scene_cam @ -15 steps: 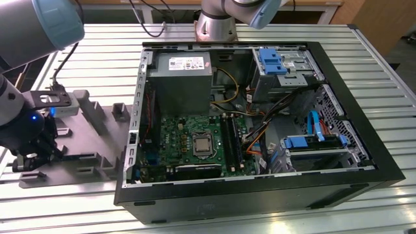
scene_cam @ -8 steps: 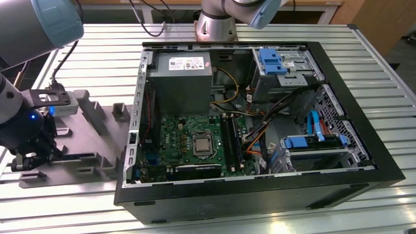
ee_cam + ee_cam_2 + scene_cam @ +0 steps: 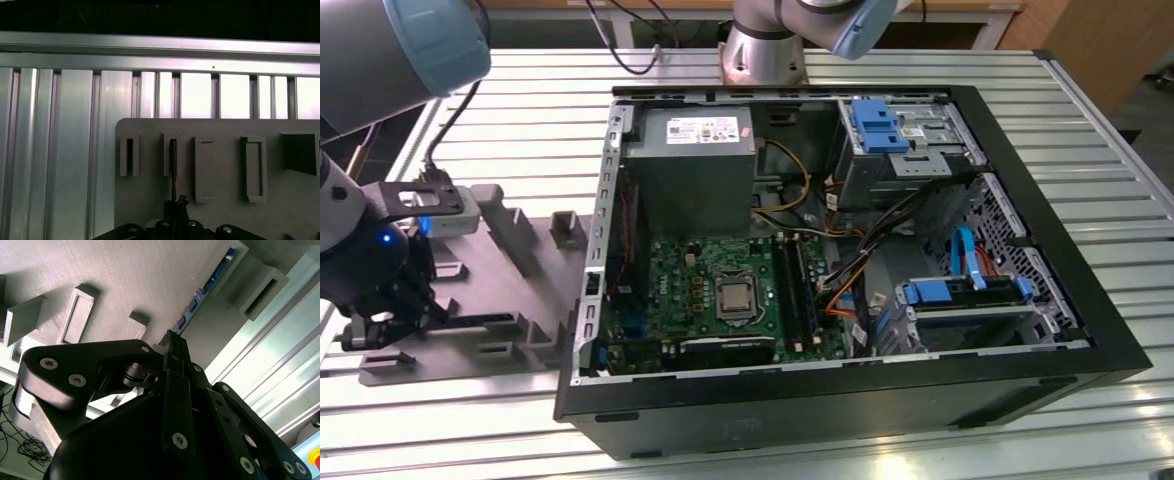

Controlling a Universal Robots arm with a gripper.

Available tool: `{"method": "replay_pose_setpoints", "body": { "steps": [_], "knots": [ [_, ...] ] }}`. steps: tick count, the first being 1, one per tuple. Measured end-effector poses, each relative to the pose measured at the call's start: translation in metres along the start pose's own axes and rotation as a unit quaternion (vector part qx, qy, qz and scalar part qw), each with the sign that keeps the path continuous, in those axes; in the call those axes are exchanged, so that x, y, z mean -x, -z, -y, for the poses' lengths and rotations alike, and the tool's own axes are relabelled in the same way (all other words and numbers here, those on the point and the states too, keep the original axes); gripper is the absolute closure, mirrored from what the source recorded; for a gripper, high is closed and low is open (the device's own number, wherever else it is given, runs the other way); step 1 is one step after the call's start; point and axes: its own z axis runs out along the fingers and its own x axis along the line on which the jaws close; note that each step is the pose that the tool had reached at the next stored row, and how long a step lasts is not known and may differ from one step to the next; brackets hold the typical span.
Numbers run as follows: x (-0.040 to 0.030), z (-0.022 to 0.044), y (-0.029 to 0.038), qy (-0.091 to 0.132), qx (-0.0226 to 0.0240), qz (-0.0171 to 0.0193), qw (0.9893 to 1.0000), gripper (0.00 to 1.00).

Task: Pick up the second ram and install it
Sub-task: 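Pick up the second ram and move it above second insertion slot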

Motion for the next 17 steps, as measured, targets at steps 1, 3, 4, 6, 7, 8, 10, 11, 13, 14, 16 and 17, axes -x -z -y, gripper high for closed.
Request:
{"method": "replay_pose_setpoints", "body": {
  "steps": [1,3,4,6,7,8,10,11,13,14,16,17],
  "knots": [
    [0.0,0.0,0.0007,0.0,0.0,0.0,1.0,0.88],
    [0.0001,-0.0001,0.0019,0.0,0.0,0.0,1.0,0.88],
    [0.0001,-0.0001,0.0026,0.0,0.0001,0.0,1.0,0.88],
    [0.0002,-0.0002,0.0039,0.0,0.0,0.0,1.0,0.88],
    [0.0002,-0.0002,0.0045,0.0,0.0,0.0,1.0,0.88],
    [0.0003,-0.0002,0.0053,0.0,0.0,0.0,1.0,0.88],
    [0.0003,-0.0003,0.0064,0.0,0.0,0.0,1.0,0.88],
    [0.0003,-0.0003,0.0068,0.0,0.0,0.0,1.0,0.88],
    [0.0004,-0.0003,0.0075,0.0,0.0,0.0,1.0,0.88],
    [0.0003,-0.0003,0.0078,0.0,0.0,0.0,1.0,0.88],
    [0.0004,-0.0003,0.0085,0.0,0.0,0.0,1.0,0.88],
    [0.0004,-0.0004,0.0087,0.0,0.0,0.0,1.0,0.88]
  ]
}}
